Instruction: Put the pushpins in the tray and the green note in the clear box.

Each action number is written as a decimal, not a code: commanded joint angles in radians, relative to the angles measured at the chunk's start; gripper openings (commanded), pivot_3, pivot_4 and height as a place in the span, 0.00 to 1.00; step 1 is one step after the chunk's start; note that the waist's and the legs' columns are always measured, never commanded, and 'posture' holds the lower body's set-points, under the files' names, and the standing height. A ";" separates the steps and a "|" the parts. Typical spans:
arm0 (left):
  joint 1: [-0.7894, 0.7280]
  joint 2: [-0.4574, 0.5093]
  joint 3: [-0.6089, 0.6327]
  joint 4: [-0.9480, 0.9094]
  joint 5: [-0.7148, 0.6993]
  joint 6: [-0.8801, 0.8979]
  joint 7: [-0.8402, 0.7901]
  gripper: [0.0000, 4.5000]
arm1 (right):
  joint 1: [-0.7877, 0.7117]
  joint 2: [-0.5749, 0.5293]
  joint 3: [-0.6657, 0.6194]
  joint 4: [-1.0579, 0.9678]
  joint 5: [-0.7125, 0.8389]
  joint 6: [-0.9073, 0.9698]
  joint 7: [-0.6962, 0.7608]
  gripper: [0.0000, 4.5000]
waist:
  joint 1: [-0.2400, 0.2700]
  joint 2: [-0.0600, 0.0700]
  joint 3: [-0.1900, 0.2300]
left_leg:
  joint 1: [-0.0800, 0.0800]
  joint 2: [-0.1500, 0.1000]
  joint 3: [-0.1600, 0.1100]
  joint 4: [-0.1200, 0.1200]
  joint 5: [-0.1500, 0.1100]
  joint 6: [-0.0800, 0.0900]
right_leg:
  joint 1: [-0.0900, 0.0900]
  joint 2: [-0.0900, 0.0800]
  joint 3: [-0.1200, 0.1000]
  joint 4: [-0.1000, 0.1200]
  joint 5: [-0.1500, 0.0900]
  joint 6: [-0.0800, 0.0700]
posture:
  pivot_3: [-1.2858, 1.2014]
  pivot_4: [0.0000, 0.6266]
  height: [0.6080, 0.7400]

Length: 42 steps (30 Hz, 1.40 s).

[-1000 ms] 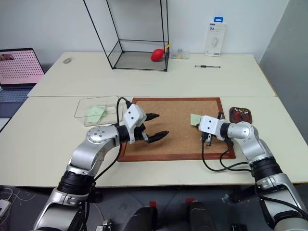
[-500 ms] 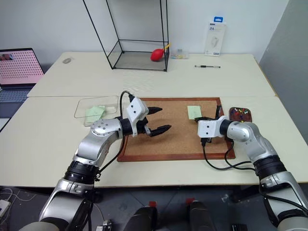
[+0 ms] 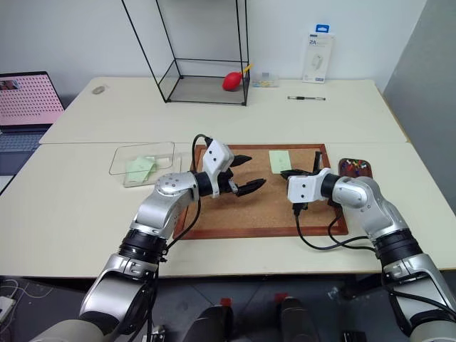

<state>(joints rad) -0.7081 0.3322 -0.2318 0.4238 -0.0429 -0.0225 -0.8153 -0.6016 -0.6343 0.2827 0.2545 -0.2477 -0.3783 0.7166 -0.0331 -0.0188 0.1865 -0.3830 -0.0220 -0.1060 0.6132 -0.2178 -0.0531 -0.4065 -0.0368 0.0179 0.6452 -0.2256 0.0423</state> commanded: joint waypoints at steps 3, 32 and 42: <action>-0.095 0.028 -0.049 0.193 0.151 -0.402 0.043 1.00 | 0.017 0.014 -0.047 -0.152 0.163 0.169 0.119 0.01 | 0.004 0.000 0.000 | -0.001 0.000 0.000 0.000 0.000 0.000 | 0.000 0.000 0.000 0.000 0.000 0.000 | 0.52 0.24 1.00; -0.201 -0.032 -0.066 0.508 0.215 -0.709 0.019 0.31 | 0.044 0.031 -0.059 -0.386 0.340 0.490 0.214 0.00 | 0.001 0.000 0.000 | -0.001 -0.001 -0.001 0.000 0.000 0.000 | 0.000 0.000 -0.002 0.000 0.000 0.000 | 0.52 0.24 1.00; -0.158 -0.029 -0.058 0.458 0.175 -0.685 -0.040 0.01 | 0.043 0.034 -0.050 -0.380 0.336 0.480 0.225 0.00 | 0.001 0.000 0.000 | -0.001 -0.001 -0.001 0.000 0.000 0.000 | 0.000 0.000 -0.002 0.000 0.000 0.001 | 0.52 0.24 1.00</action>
<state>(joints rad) -0.8697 0.3004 -0.3089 0.9351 0.1603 -0.7060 -0.8431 -0.5583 -0.6048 0.2554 -0.0871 0.0721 0.1171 0.9355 -0.0322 -0.0189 0.1865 -0.3840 -0.0226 -0.1072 0.6134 -0.2179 -0.0529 -0.4066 -0.0372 0.0162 0.6455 -0.2257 0.0429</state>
